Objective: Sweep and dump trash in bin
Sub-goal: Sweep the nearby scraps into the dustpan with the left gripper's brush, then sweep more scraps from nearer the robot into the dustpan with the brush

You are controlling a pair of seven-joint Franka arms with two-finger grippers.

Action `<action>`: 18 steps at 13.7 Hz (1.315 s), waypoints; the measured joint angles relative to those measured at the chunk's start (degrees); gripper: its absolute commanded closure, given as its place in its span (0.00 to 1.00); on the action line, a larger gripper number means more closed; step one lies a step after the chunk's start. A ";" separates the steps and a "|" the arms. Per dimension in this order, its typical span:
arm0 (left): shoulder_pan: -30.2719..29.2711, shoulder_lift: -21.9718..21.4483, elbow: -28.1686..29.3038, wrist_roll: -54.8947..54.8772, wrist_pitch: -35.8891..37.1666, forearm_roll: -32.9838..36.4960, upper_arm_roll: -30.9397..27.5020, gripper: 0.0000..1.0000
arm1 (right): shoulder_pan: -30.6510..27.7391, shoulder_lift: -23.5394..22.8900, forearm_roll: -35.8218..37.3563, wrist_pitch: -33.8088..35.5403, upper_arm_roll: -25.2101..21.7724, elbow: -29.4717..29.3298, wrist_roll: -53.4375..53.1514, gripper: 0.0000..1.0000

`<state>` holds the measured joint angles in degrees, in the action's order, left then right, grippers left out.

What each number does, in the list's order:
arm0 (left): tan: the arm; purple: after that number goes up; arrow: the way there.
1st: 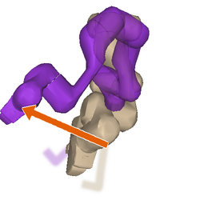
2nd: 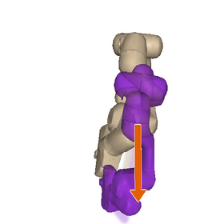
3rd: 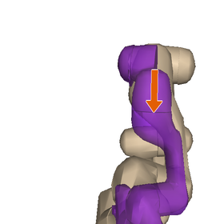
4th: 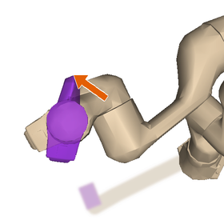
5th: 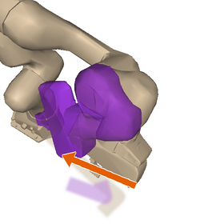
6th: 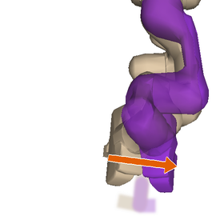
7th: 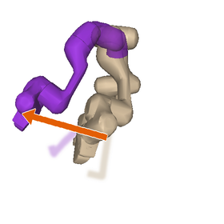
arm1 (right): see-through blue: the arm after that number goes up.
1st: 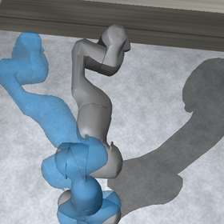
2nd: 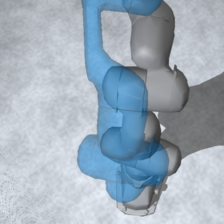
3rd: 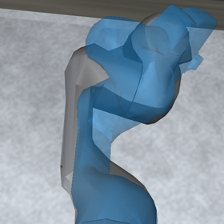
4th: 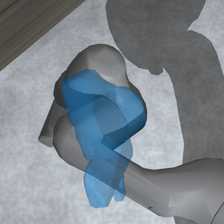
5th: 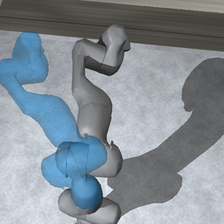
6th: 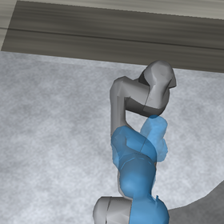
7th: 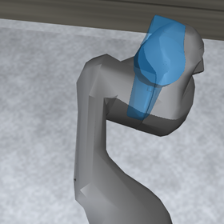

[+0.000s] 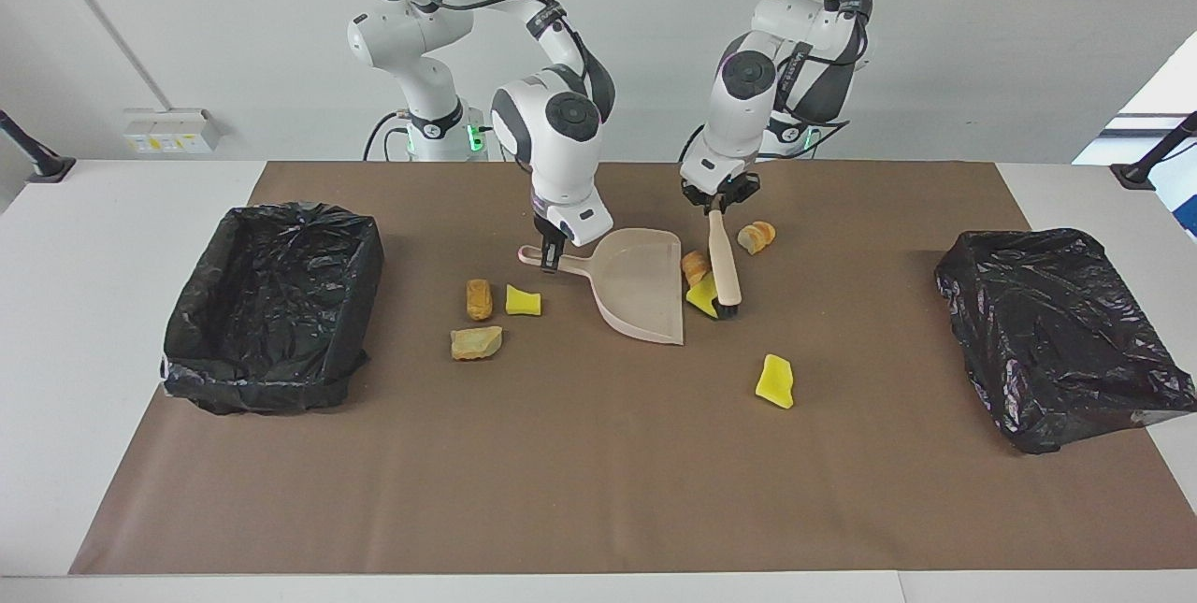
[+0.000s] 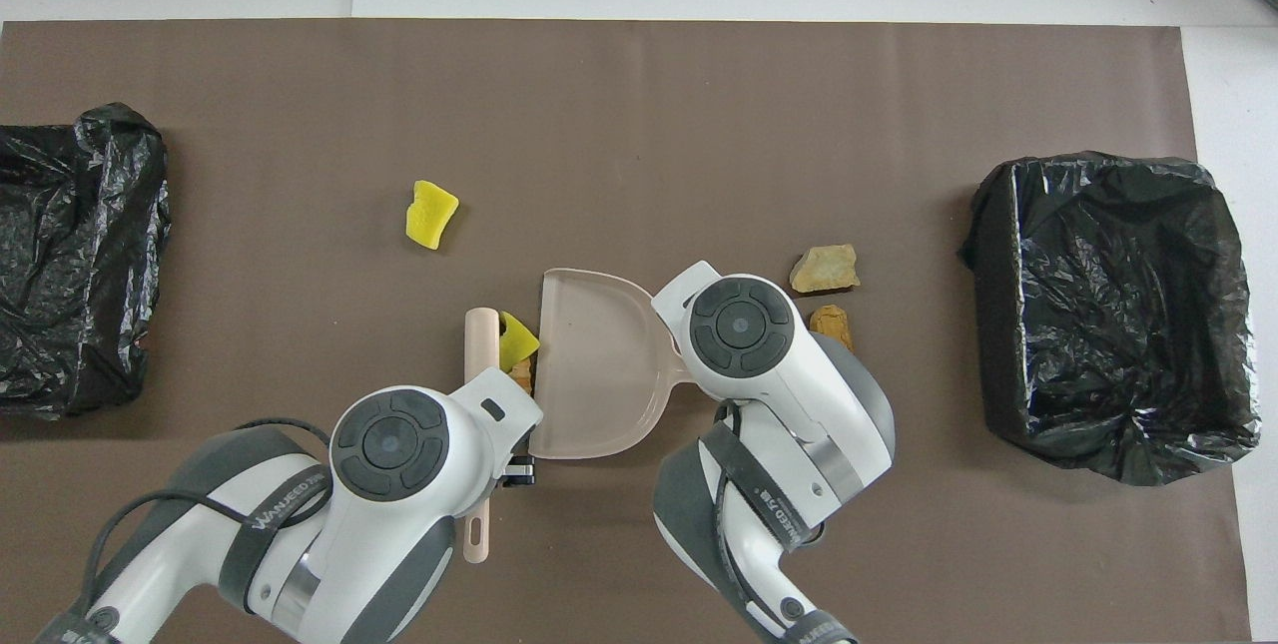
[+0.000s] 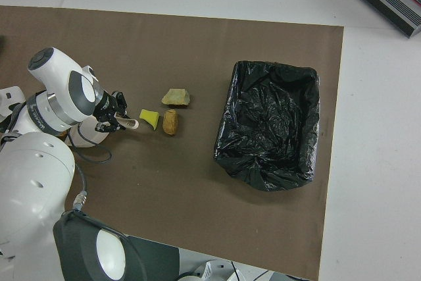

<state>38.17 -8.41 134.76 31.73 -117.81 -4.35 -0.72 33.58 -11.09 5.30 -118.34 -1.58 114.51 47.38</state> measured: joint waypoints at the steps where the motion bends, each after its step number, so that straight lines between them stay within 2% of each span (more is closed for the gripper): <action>1: 1.45 0.27 -0.91 0.00 -0.17 -1.10 0.01 1.00 | -0.01 0.02 0.09 0.00 0.00 0.05 0.00 1.00; 4: 5.47 0.85 -3.98 0.43 0.30 -2.51 0.07 0.99 | -0.02 0.04 0.13 0.00 0.00 0.08 0.00 1.00; 7: 5.95 0.58 -7.56 0.69 5.20 -2.77 -0.48 0.98 | -0.03 0.06 0.13 0.00 0.00 0.10 0.00 1.00; 11: 3.45 -3.43 -8.76 1.81 22.14 -2.77 -1.91 0.98 | -0.07 0.07 0.13 0.00 0.00 0.12 0.00 1.00; 14: 0.53 -6.51 -5.13 6.87 26.50 -1.96 -2.10 1.00 | -0.07 0.08 0.13 -0.01 0.00 0.14 0.00 1.00; 18: -1.32 -13.26 5.26 17.15 26.69 0.83 -2.10 1.00 | -0.01 0.12 0.32 -0.02 0.04 0.33 0.00 1.00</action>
<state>36.86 -21.67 140.03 48.88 -91.12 -3.52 -2.82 33.57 -10.97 5.62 -118.35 -1.54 114.84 47.38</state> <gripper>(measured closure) 0.740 0.683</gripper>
